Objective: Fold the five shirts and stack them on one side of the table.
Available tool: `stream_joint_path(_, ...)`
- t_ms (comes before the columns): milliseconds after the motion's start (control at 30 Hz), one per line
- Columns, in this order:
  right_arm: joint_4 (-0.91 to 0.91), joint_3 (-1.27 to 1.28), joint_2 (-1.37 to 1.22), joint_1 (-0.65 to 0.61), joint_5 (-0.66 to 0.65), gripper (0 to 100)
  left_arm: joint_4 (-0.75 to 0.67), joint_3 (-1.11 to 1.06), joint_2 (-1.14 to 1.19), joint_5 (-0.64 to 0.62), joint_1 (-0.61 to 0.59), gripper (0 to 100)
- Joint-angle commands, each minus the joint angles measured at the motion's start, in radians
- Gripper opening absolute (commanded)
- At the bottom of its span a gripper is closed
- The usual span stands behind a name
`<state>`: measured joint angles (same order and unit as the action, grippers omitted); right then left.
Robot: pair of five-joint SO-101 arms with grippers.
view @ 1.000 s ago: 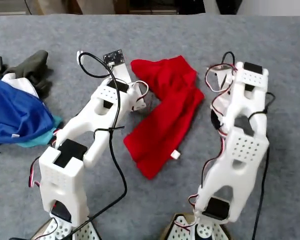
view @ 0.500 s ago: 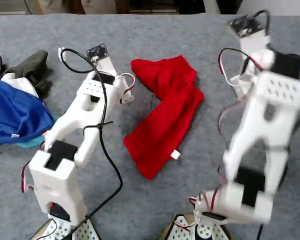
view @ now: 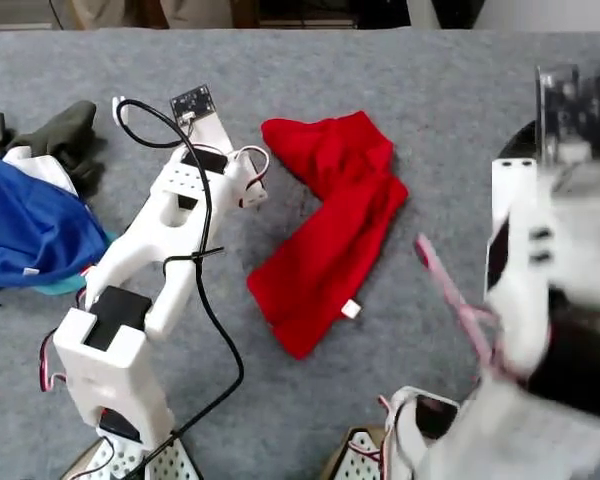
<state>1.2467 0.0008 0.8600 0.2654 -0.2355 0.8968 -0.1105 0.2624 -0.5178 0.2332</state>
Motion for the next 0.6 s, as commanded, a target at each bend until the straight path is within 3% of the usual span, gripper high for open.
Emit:
stream_joint_path(0, -0.133, 0.051, 0.139, -0.081, 0.038, 0.5, -0.014, 0.006, -0.045, 0.006, 0.011, 2)
stream_joint_path(233, -0.293, 0.288, 0.378, -0.260, 0.123, 0.5, -0.101, -0.043, -0.038, 0.006, 0.011, 2)
stream_joint_path(567, -0.606, 0.630, 0.664, -0.286, 0.127, 0.5, -0.140, -0.055, -0.004, 0.006, 0.012, 2)
